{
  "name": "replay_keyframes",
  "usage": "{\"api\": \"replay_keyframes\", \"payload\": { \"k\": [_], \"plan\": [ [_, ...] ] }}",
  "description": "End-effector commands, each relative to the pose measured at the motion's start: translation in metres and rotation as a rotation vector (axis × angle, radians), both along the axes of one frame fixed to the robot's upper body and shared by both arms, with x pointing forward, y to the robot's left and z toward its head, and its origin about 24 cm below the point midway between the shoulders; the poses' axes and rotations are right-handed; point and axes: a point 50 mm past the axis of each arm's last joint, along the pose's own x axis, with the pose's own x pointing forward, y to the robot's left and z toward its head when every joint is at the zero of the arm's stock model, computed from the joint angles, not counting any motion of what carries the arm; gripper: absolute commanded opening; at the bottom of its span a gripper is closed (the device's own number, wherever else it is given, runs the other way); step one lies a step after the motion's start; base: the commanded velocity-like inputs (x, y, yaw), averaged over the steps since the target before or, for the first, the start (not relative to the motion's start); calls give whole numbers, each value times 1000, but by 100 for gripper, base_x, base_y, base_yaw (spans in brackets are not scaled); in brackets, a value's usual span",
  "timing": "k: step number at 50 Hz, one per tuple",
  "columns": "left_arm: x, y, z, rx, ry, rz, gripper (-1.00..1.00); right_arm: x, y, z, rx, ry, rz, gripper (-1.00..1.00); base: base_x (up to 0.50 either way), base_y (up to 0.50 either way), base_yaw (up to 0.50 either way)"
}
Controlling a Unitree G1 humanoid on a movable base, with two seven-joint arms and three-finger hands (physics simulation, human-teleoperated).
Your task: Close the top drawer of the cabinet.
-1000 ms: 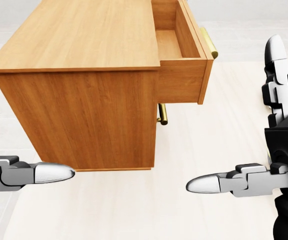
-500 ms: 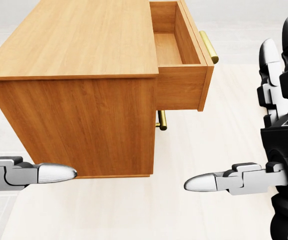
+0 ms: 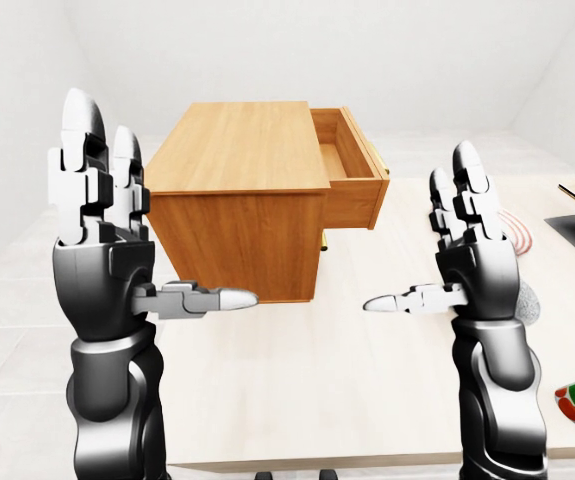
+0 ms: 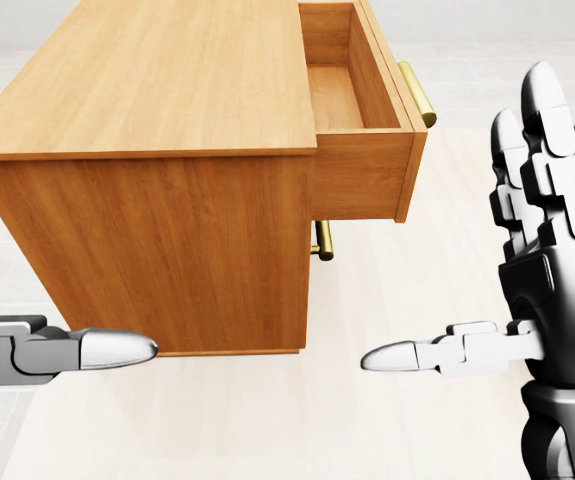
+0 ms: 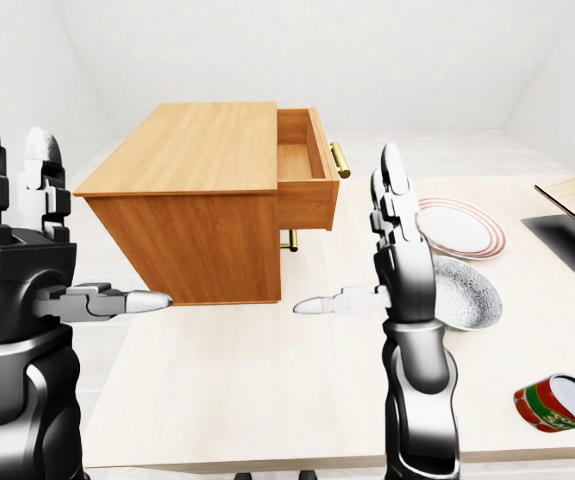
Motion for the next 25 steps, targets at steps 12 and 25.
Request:
{"api": "replay_keyframes", "payload": {
  "k": [12,25],
  "plan": [
    [2,1,-1,-20,7,-8,100,58,-7,-10,54,107,-9,100,0,0,0],
    [3,1,-1,-28,6,3,100,82,-6,-32,53,230,-25,100,0,0,0]
  ]
}}
